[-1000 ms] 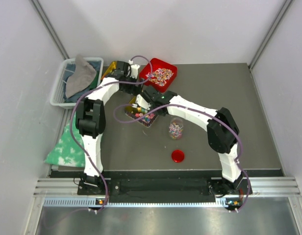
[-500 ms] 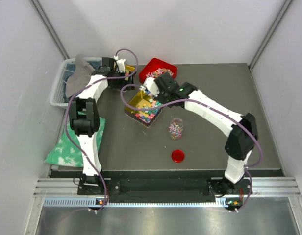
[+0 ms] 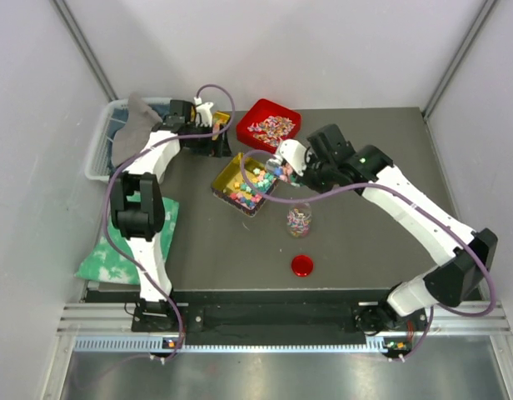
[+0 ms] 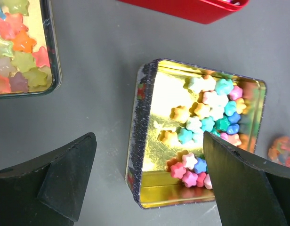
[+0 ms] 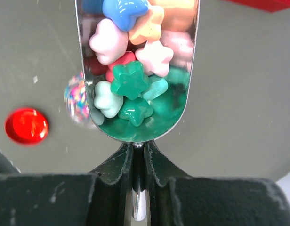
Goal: Pack the candies
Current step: Place the fake candies in the packing bottle.
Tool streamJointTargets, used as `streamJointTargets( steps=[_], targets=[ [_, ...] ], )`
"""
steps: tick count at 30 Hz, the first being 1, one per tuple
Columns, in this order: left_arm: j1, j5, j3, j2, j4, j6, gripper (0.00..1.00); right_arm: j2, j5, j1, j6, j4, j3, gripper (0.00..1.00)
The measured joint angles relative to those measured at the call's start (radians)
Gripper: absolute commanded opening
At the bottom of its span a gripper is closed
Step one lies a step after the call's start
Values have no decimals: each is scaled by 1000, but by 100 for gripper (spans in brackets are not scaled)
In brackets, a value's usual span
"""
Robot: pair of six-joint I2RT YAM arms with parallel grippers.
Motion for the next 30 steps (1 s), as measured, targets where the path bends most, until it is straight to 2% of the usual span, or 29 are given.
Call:
streamJointTargets(
  steps=[11,21,30],
  targets=[
    [0,6,-71,-83,-22,37,99,-131,57,-37,-169,-146,-192,0],
    [0,6,-129,-103,-24,43,99,-158,200,-36,-314,-248,-197,0],
    [0,6,-135,-103,-23,43,99,-137,321,23,-366,-285,-184,0]
  ],
)
